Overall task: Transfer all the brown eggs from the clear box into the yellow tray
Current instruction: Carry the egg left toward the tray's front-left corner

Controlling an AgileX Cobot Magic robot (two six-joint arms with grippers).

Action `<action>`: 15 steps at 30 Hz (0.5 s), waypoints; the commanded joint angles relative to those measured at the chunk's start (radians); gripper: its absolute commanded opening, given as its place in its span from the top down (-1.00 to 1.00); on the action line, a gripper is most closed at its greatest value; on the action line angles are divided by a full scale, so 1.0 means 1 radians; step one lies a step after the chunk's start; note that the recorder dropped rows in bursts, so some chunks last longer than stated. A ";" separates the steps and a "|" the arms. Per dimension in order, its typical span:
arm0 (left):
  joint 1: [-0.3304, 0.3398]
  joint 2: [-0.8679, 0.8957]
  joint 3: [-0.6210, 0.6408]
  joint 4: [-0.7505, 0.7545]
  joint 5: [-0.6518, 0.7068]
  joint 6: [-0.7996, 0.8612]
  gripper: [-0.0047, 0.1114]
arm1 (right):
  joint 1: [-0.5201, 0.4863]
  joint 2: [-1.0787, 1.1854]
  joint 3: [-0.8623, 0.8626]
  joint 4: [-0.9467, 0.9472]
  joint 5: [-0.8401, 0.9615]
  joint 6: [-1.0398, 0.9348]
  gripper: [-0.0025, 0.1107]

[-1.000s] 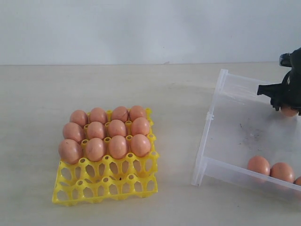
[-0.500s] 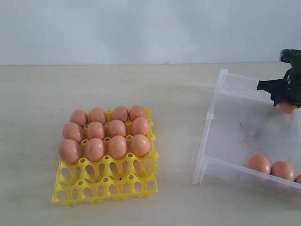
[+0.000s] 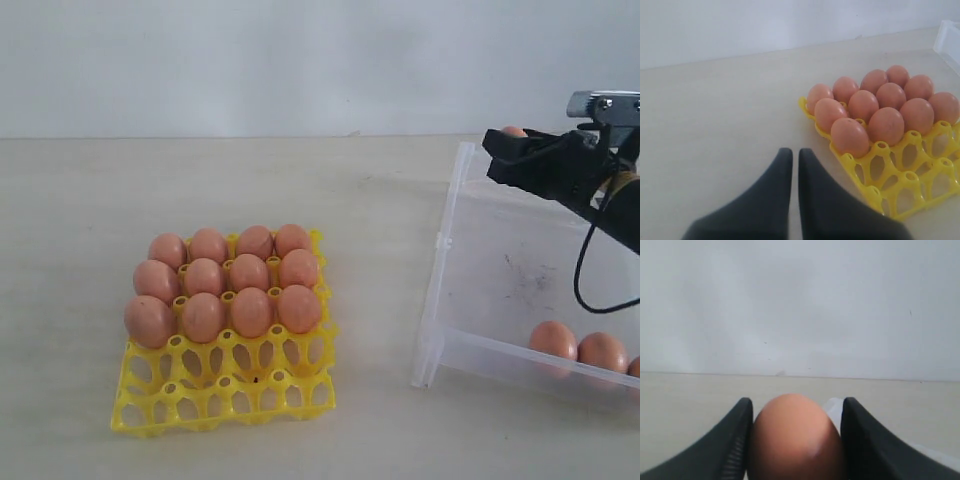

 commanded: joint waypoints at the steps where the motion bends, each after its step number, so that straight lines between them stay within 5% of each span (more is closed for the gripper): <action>1: -0.005 -0.003 0.003 0.002 -0.003 -0.008 0.85 | 0.024 -0.038 0.087 0.027 -0.095 -0.094 0.96; 15: -0.005 -0.003 0.003 0.002 -0.003 -0.008 0.85 | 0.490 -0.140 0.108 -0.003 -0.095 -0.227 0.96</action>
